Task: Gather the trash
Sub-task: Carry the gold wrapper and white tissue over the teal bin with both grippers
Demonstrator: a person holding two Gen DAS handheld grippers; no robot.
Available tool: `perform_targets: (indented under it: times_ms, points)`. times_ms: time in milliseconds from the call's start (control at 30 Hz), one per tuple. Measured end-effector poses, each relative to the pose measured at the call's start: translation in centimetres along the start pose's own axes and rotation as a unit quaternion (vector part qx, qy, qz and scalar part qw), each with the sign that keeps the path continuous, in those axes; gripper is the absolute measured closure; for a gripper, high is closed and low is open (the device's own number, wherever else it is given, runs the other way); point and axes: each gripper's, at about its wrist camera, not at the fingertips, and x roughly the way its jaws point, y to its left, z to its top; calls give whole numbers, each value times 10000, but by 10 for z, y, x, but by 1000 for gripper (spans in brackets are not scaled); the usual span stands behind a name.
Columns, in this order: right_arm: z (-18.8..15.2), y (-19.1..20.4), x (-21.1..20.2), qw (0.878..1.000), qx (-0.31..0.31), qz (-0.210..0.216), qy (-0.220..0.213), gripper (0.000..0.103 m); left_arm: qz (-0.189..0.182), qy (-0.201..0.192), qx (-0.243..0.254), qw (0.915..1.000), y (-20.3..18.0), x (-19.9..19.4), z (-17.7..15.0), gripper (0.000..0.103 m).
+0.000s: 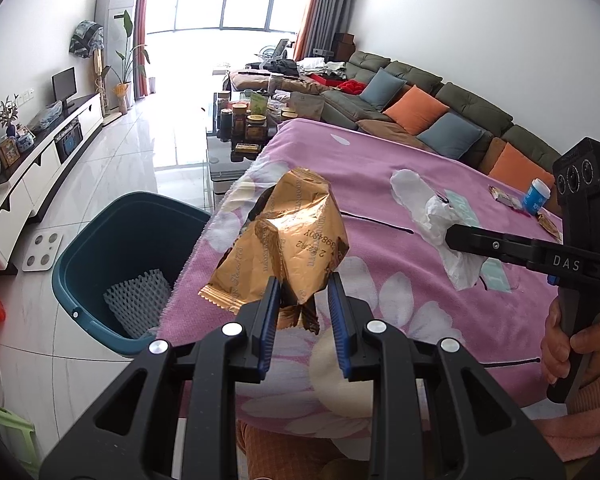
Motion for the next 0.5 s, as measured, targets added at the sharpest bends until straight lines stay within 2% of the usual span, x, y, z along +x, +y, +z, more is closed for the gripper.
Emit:
perform_targets:
  times_ms: [500]
  points:
    - [1,2,11,9999,-47,110,75,91,109,-5,-80,9999,7,0,2,78]
